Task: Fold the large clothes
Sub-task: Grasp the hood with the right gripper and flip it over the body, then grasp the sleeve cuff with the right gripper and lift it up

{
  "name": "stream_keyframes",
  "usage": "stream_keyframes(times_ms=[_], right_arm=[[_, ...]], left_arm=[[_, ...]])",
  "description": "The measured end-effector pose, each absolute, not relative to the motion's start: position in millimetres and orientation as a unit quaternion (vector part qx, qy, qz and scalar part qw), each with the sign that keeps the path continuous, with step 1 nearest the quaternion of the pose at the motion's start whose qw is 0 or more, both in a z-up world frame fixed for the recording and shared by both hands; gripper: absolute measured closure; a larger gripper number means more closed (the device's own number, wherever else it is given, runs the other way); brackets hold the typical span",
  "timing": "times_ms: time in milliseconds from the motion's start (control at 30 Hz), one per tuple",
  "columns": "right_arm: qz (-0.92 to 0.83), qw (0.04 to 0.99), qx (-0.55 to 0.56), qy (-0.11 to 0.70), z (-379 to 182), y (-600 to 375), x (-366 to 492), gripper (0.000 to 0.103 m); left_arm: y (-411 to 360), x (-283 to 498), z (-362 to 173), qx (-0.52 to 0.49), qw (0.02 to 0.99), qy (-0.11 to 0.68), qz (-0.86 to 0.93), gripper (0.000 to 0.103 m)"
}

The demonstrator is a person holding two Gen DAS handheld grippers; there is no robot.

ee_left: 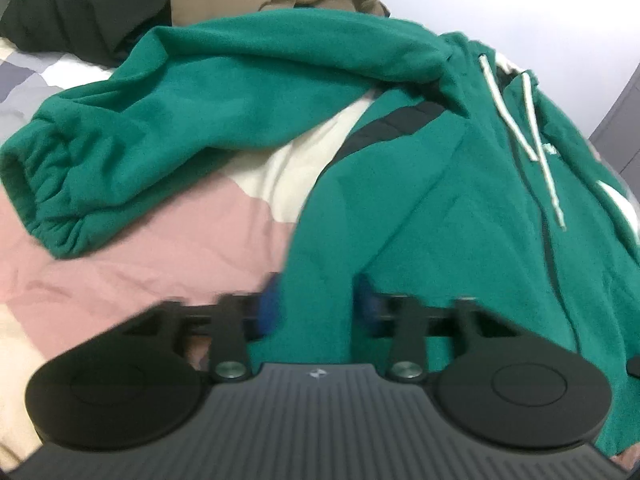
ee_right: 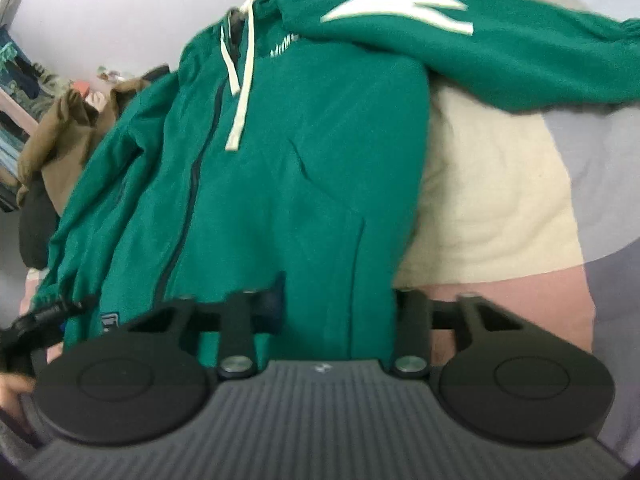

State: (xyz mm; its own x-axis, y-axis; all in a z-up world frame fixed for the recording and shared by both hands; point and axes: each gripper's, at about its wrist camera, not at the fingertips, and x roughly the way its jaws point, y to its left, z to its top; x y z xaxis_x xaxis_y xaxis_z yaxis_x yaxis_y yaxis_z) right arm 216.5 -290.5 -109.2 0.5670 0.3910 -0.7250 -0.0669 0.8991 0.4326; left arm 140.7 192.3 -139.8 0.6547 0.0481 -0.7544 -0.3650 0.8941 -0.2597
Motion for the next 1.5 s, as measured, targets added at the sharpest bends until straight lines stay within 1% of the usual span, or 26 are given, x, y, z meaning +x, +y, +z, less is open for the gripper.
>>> stream_keyframes(times_ms=[33,100,167,267,367,500,600,767,800,867,900,933,967,1000,1033,1067,1167,1300,1400,1500], right_arm=[[0.132,0.870,0.183,0.438,-105,-290,214,0.079],[0.133,0.878,0.183,0.422,-94,-290,209,0.088],[0.135,0.889,0.169,0.403,-76,-292,203,0.090],[0.140,0.897,0.170,0.382,-50,-306,194,0.093],[0.142,0.902,0.152,0.378,-30,-313,183,0.094],[0.148,0.896,0.139,0.394,-15,-324,166,0.094],[0.146,0.889,0.124,0.415,-16,-321,158,0.094],[0.125,0.869,0.127,0.462,-46,-310,164,0.093],[0.121,0.865,0.133,0.469,-52,-310,166,0.090],[0.118,0.858,0.154,0.476,-58,-312,168,0.088],[0.117,0.853,0.168,0.480,-61,-316,170,0.080],[0.112,0.850,0.175,0.485,-61,-320,172,0.069],[0.103,0.848,0.183,0.486,-60,-326,173,0.062],[0.098,0.848,0.193,0.483,-58,-333,173,0.044],[0.093,0.850,0.206,0.476,-56,-340,173,0.030],[0.088,0.854,0.212,0.467,-52,-348,175,0.027],[0.063,0.866,0.233,0.437,-42,-371,187,0.027],[0.026,0.867,0.303,0.395,-38,-405,213,0.027],[-0.001,0.850,0.363,0.383,-51,-427,234,0.025],[-0.018,0.822,0.409,0.396,-75,-441,257,0.026]], left_arm=[[194,135,-136,-0.211,0.886,0.398,0.110,0.092],[200,123,-124,-0.238,0.888,0.382,0.095,0.095],[206,113,-111,-0.275,0.887,0.366,0.066,0.095],[211,98,-87,-0.304,0.888,0.343,0.030,0.095],[213,84,-70,-0.319,0.883,0.344,0.010,0.095],[213,70,-56,-0.324,0.871,0.368,0.017,0.095],[206,68,-63,-0.314,0.859,0.403,0.045,0.095],[193,76,-93,-0.273,0.849,0.443,0.089,0.094],[192,76,-98,-0.272,0.847,0.446,0.093,0.094],[190,78,-102,-0.272,0.846,0.449,0.095,0.091],[189,78,-100,-0.267,0.847,0.450,0.095,0.088],[188,80,-98,-0.256,0.846,0.458,0.093,0.076],[187,83,-94,-0.237,0.848,0.465,0.091,0.059],[187,81,-87,-0.222,0.854,0.462,0.092,0.050],[188,81,-81,-0.214,0.860,0.451,0.101,0.039],[189,82,-73,-0.210,0.866,0.440,0.109,0.038],[190,89,-58,-0.210,0.877,0.419,0.101,0.038],[172,104,-48,-0.206,0.893,0.394,0.075,0.035],[149,116,-51,-0.204,0.901,0.379,0.047,0.035],[120,130,-67,-0.209,0.902,0.378,0.011,0.034]])
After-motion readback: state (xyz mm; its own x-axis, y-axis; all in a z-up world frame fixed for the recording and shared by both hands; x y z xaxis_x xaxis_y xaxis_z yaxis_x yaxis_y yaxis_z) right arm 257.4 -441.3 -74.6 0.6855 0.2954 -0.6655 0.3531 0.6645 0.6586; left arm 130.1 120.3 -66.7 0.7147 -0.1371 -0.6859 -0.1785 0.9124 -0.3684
